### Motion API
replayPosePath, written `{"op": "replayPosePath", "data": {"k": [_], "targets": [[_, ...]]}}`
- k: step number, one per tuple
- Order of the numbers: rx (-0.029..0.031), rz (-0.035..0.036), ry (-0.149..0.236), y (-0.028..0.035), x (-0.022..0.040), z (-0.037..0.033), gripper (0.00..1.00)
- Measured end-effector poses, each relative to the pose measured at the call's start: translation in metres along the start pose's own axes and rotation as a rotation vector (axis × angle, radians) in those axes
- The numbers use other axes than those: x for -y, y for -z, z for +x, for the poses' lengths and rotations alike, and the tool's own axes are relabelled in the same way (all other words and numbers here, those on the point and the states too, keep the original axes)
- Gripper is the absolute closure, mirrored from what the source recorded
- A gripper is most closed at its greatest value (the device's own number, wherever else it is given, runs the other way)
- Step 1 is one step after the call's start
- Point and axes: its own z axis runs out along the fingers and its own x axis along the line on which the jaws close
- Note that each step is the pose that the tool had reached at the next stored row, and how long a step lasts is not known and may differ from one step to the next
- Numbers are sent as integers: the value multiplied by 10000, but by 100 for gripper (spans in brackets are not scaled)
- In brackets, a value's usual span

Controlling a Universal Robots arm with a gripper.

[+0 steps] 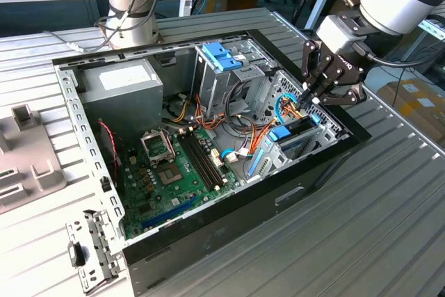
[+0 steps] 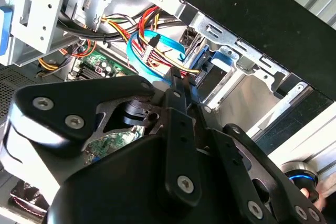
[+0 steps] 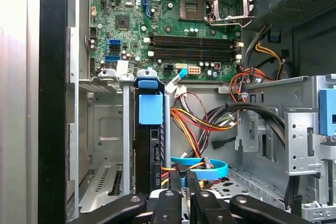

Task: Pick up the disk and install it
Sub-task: 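Insert the second disk wire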

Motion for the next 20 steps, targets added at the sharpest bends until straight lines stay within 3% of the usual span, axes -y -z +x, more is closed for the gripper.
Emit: {"op": "replayPosePath", "data": {"k": [6,12,16,20], "targets": [[0,0,0,4,-25,43,84],[-1,0,0,3,-135,86,84],[1,1,-1,-5,-244,112,84],[0,0,0,-6,-253,112,84]]}}
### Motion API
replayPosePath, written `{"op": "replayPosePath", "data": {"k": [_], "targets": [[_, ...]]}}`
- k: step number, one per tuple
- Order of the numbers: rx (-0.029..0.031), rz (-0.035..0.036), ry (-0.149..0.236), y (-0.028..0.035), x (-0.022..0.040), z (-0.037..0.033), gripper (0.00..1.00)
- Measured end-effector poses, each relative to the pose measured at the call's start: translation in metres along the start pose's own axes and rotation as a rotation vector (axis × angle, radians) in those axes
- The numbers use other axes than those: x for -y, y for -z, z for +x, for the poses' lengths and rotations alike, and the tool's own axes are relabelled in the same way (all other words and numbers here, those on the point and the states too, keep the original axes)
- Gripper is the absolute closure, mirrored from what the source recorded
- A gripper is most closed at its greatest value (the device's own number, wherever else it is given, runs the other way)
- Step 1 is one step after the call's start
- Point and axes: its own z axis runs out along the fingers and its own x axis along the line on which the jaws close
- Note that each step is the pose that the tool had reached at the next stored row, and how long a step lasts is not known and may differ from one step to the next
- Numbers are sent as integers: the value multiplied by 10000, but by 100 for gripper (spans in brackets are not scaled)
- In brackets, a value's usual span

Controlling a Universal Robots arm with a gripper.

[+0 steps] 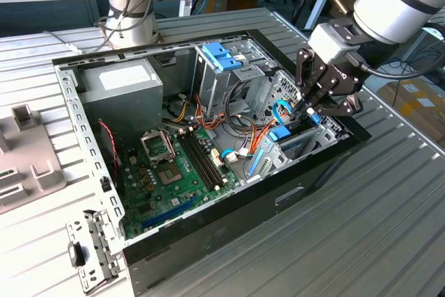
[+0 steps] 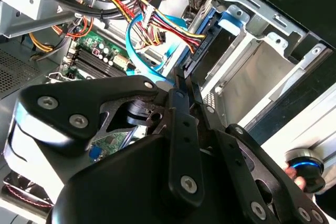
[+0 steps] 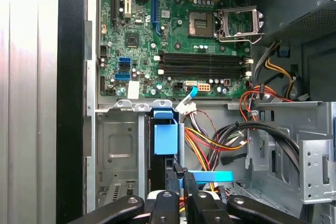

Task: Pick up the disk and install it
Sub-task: 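Insert the second disk wire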

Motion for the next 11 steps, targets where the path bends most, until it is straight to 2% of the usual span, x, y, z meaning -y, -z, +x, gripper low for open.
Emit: {"op": "replayPosePath", "data": {"k": [1,5,6,7,8,11], "targets": [[0,49,5,-1,-2,0,84],[8,538,79,-8,-1,1,84],[8,643,95,-9,-1,1,84],[10,828,122,-12,-1,2,84],[13,984,144,-15,-1,2,84],[13,1002,148,-14,-1,2,84]]}}
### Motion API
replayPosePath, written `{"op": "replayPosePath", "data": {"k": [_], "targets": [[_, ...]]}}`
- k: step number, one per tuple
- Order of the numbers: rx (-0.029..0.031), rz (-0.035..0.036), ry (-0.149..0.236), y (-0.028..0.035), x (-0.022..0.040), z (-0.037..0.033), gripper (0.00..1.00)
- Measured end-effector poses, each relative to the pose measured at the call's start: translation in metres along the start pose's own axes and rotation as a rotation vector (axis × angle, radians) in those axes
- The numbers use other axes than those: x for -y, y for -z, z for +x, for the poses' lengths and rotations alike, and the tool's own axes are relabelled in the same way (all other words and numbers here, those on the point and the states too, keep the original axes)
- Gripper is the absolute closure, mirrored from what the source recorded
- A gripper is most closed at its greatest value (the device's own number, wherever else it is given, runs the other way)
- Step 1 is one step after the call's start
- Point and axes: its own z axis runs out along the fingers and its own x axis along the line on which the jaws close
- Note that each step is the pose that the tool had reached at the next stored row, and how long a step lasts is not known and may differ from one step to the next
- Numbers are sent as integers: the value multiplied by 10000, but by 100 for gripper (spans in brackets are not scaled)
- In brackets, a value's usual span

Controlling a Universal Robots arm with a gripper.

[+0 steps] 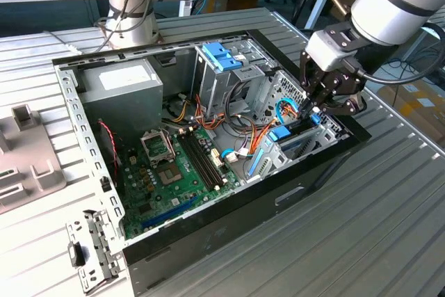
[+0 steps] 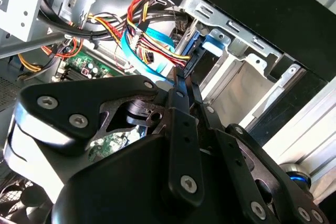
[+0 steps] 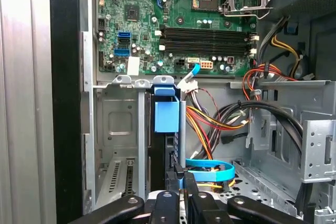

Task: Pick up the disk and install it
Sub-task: 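Insert the second disk wire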

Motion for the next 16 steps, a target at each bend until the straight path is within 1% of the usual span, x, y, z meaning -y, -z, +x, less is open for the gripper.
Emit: {"op": "replayPosePath", "data": {"k": [5,16], "targets": [[1,3,-1,-7,-47,2,84],[1,3,0,-103,-53,16,84]]}}
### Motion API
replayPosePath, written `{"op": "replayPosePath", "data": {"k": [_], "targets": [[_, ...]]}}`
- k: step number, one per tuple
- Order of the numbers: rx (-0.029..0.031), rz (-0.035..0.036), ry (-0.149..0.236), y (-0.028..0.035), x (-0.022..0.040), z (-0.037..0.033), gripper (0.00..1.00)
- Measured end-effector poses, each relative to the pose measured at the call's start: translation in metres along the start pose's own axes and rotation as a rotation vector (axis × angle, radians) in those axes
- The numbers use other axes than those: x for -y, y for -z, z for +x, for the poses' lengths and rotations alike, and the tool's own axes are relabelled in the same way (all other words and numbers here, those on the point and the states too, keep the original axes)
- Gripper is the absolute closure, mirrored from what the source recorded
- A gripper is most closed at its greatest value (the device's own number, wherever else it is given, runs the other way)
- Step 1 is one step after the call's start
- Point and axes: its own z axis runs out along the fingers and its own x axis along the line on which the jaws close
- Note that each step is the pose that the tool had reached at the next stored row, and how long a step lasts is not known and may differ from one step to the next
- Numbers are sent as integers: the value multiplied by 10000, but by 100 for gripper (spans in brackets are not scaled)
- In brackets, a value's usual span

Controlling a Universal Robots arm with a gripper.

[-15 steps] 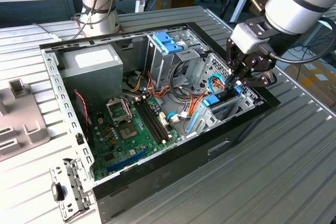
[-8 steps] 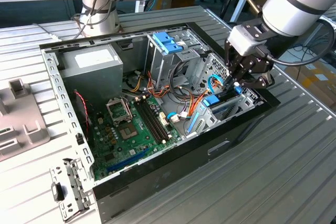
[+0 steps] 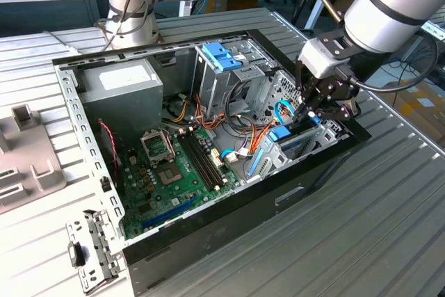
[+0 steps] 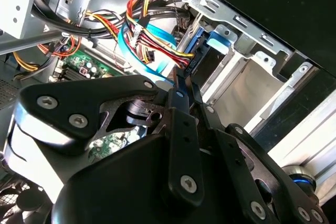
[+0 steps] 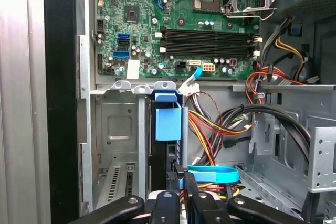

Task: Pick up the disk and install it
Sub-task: 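Insert the second disk wire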

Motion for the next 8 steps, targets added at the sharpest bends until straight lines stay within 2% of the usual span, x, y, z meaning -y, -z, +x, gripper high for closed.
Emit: {"op": "replayPosePath", "data": {"k": [8], "targets": [[-2,0,0,-44,1,7,84]]}}
